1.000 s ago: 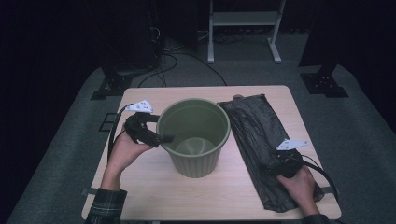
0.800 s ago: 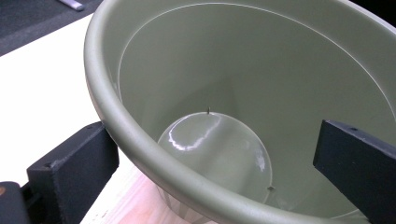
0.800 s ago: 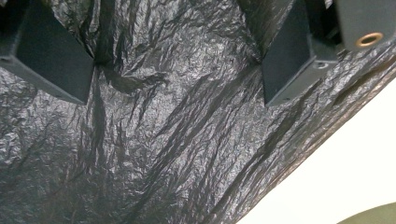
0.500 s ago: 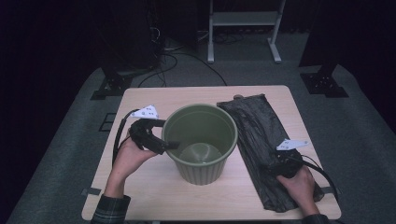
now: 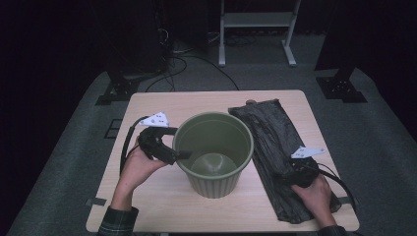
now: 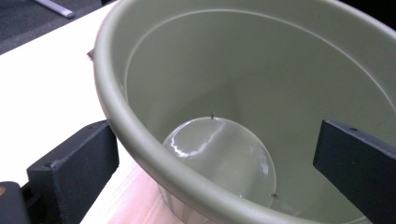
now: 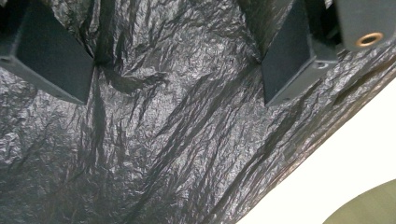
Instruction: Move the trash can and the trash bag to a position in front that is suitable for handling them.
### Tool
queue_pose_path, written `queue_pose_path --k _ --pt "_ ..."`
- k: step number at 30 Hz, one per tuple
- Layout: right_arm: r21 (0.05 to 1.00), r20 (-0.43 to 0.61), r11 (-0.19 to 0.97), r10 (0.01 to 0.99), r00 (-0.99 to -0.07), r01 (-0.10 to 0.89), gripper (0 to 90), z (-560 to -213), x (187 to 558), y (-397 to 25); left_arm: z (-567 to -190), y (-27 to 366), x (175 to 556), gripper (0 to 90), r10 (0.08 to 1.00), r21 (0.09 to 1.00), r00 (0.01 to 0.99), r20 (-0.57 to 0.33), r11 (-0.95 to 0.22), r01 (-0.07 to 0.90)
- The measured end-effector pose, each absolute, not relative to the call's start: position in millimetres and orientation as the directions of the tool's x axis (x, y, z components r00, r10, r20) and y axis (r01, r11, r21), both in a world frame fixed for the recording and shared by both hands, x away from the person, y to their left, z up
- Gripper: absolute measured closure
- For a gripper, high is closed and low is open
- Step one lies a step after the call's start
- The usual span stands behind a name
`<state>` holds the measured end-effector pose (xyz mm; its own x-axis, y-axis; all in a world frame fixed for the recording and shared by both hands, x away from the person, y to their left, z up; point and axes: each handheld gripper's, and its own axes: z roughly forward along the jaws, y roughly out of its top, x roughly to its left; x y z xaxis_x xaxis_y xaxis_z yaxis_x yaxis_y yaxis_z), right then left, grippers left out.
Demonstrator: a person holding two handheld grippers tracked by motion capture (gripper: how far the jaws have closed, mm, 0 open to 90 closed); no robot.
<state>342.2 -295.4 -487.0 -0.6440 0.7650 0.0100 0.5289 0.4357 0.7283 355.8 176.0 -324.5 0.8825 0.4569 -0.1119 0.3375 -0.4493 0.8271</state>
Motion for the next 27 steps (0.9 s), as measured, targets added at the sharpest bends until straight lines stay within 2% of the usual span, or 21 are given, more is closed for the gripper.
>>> queue_pose_path --k 15,27 --pt "0.728 0.010 0.436 0.765 -0.644 0.529 8.0 -487.0 342.2 -295.4 -294.5 214.9 339.6 0.0 0.524 0.877 0.849 -0.068 -0.374 0.301" --pt "0.728 0.010 0.436 0.765 -0.644 0.529 7.9 -487.0 342.2 -295.4 -323.7 235.8 312.0 0.0 0.593 0.878 0.805 -0.023 -0.373 0.300"
